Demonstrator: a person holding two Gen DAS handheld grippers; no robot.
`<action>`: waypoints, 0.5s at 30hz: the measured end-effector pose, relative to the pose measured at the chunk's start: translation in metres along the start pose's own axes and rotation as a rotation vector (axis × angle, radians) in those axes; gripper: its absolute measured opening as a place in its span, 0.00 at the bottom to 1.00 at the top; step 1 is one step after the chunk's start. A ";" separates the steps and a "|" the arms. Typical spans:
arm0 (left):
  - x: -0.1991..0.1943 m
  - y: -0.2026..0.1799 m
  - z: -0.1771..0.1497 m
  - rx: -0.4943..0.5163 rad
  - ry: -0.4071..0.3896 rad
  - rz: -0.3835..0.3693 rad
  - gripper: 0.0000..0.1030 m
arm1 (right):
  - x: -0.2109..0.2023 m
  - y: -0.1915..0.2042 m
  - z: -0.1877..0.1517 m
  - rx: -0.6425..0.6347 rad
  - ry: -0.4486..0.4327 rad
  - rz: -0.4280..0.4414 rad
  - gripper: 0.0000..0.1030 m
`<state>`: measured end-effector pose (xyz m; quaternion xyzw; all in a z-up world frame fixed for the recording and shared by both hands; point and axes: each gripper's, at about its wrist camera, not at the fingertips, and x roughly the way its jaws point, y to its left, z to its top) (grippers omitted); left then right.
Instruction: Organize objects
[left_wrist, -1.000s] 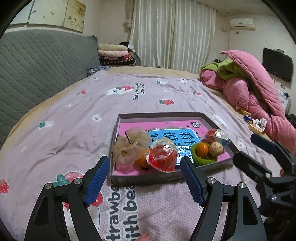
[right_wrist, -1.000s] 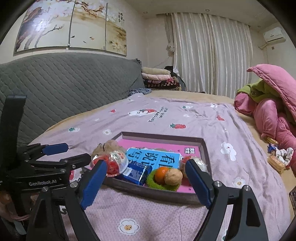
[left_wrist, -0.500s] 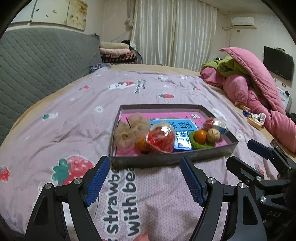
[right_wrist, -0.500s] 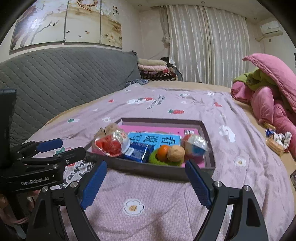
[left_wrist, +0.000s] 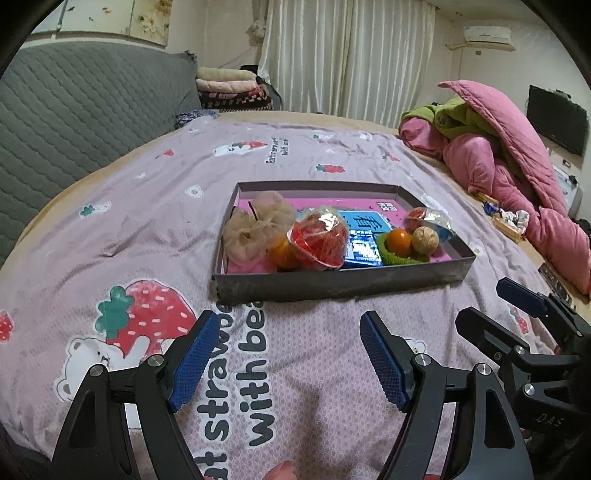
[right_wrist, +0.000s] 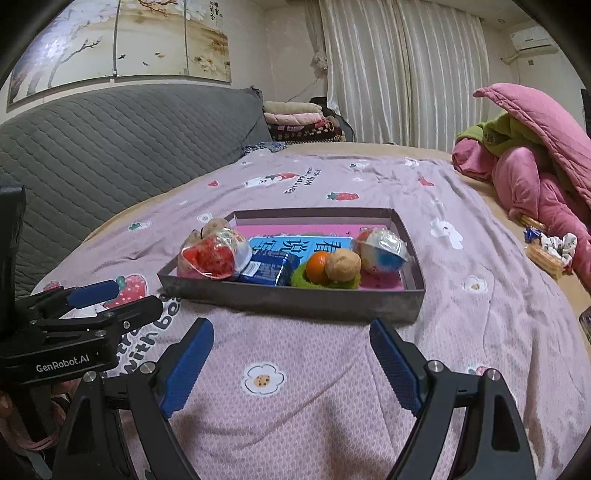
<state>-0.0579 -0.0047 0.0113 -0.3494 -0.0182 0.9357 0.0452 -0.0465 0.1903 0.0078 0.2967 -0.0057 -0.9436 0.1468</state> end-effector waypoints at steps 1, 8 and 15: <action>0.001 0.000 -0.001 0.001 0.003 0.002 0.77 | 0.000 0.001 -0.001 -0.002 0.002 -0.005 0.84; 0.012 0.003 -0.006 -0.019 0.042 -0.012 0.77 | 0.002 0.002 -0.007 -0.003 0.014 -0.014 0.84; 0.021 0.003 -0.013 -0.016 0.067 0.003 0.77 | 0.007 0.007 -0.015 -0.028 0.038 -0.018 0.84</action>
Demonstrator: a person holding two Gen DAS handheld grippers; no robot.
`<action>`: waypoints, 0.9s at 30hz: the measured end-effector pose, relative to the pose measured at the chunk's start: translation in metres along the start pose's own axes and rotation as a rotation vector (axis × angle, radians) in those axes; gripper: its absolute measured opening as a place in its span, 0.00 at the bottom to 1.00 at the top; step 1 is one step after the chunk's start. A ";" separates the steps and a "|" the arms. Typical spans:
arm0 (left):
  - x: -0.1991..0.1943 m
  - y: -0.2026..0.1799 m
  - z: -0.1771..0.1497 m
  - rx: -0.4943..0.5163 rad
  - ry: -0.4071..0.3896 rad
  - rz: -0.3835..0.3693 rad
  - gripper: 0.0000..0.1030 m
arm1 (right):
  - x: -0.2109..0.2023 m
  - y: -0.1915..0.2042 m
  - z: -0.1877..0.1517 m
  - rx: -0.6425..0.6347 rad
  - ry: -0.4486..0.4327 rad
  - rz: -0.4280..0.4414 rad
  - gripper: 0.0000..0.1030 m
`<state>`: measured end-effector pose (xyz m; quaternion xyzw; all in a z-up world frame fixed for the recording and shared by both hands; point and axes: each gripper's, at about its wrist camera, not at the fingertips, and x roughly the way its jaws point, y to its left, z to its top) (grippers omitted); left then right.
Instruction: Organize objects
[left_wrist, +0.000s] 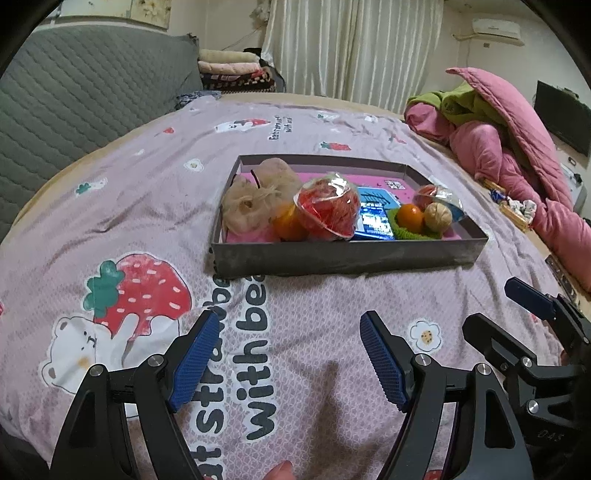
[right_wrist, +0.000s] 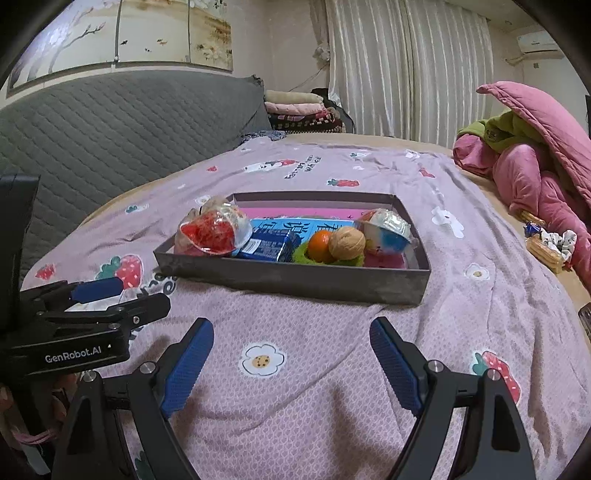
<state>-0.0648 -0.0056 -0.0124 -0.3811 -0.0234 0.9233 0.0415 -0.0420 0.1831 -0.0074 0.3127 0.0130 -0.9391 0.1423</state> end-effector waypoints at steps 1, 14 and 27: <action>0.001 0.000 -0.001 0.003 0.002 0.001 0.77 | 0.001 0.000 -0.002 -0.001 0.003 -0.005 0.84; 0.010 -0.007 -0.007 0.018 0.020 -0.011 0.77 | 0.005 -0.003 -0.008 0.013 -0.003 -0.010 0.84; 0.011 -0.008 -0.007 0.018 0.020 -0.007 0.77 | 0.002 -0.004 -0.003 -0.002 -0.041 -0.024 0.84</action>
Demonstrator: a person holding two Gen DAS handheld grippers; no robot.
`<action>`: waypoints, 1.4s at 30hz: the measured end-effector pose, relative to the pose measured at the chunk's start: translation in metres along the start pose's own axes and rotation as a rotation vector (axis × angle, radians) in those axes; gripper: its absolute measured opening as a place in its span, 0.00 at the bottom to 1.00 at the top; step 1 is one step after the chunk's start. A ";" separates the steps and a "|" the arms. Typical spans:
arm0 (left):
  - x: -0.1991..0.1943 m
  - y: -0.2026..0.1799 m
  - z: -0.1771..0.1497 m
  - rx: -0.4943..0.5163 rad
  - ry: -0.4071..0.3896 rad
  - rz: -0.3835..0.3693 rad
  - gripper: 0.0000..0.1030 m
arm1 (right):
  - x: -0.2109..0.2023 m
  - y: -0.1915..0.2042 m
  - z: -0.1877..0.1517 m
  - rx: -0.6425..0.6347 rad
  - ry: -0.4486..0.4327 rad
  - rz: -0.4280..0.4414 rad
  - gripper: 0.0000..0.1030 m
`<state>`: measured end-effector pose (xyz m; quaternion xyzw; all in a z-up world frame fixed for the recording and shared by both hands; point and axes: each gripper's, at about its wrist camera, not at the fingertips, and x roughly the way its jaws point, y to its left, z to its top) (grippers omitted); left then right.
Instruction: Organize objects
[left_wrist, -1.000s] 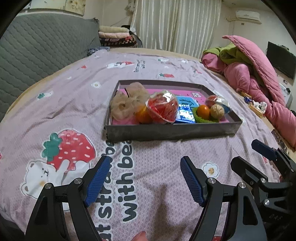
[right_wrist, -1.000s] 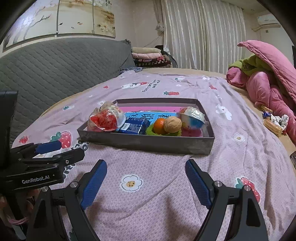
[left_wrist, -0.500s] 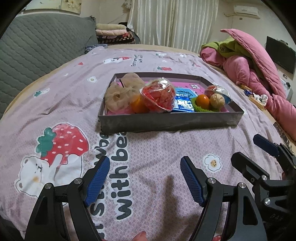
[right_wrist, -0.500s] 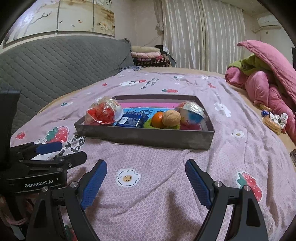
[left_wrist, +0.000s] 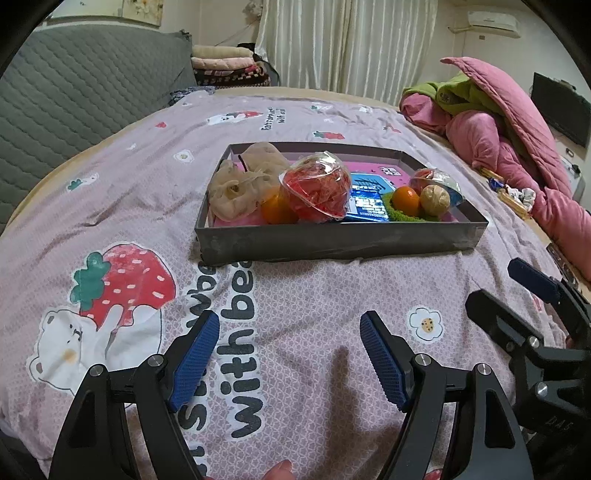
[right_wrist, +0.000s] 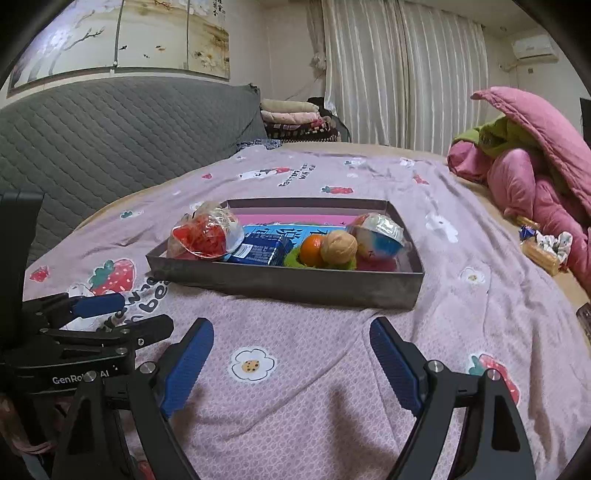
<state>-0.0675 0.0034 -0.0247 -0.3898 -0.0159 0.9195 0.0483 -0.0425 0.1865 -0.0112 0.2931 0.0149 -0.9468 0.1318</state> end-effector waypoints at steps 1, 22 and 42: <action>0.000 0.000 0.000 -0.001 0.001 0.000 0.77 | 0.001 0.000 -0.001 -0.001 0.008 0.001 0.84; 0.007 0.001 -0.004 -0.010 0.024 0.010 0.77 | 0.010 0.002 -0.021 -0.019 0.028 0.001 0.84; 0.010 0.000 -0.005 -0.005 0.033 0.011 0.77 | 0.010 0.000 -0.022 -0.025 0.022 -0.009 0.84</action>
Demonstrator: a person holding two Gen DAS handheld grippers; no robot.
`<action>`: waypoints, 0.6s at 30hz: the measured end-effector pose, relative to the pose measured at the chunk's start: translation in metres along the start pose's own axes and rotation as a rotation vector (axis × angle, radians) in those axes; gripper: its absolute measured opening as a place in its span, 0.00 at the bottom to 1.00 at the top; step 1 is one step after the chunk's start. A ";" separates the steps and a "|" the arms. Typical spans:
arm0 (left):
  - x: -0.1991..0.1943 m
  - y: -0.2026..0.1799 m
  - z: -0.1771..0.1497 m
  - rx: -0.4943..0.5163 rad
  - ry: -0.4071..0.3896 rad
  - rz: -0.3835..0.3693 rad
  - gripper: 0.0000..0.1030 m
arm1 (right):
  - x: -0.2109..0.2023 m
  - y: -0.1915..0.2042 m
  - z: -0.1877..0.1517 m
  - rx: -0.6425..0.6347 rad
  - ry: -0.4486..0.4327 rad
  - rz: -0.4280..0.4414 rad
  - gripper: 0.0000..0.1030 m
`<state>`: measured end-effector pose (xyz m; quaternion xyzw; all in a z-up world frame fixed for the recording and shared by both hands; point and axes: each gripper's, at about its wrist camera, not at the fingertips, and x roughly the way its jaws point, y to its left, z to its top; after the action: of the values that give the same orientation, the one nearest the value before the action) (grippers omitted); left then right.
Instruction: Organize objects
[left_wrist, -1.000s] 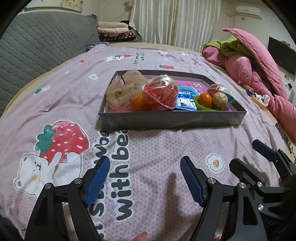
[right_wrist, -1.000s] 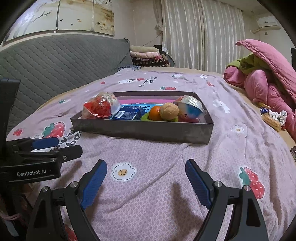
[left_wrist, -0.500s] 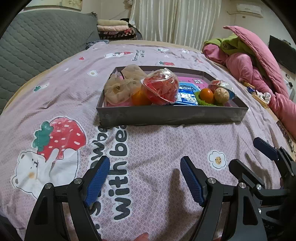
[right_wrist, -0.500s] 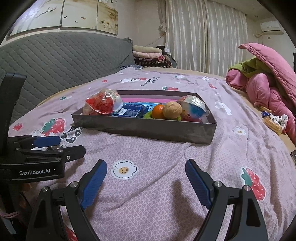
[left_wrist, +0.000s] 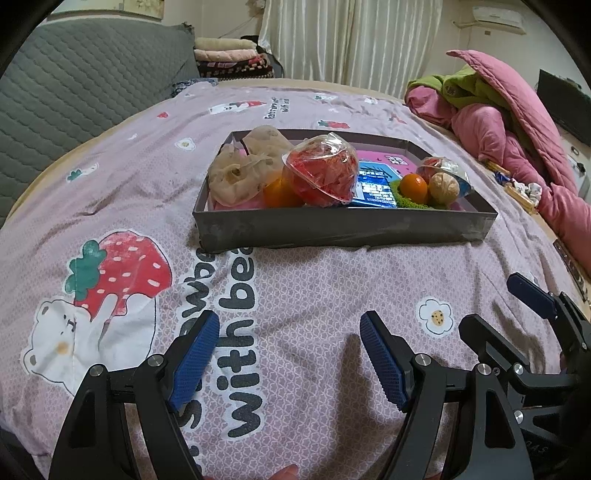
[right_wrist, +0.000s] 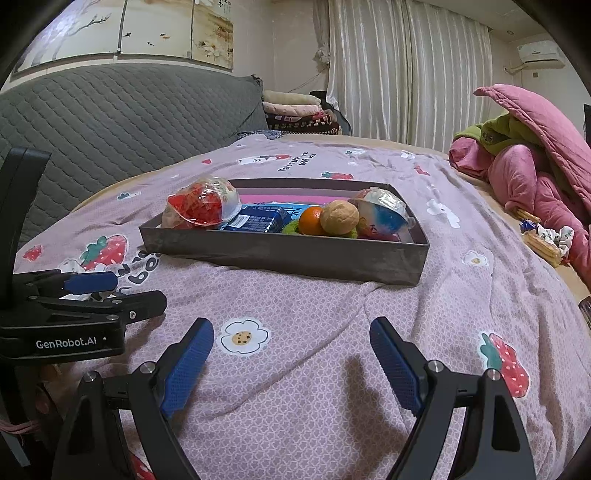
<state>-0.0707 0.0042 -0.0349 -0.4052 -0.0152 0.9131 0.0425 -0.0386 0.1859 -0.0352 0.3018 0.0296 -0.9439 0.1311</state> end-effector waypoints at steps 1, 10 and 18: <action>0.000 0.000 0.000 0.000 0.000 0.001 0.77 | 0.000 0.000 0.000 0.000 0.001 0.000 0.84; 0.001 -0.002 -0.001 0.009 0.005 0.002 0.77 | 0.001 -0.003 -0.002 0.005 0.004 -0.004 0.84; 0.002 -0.004 -0.002 0.013 0.008 0.001 0.77 | 0.001 -0.004 -0.001 0.006 0.000 -0.006 0.84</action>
<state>-0.0700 0.0080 -0.0373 -0.4086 -0.0086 0.9116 0.0448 -0.0397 0.1898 -0.0367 0.3022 0.0276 -0.9443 0.1273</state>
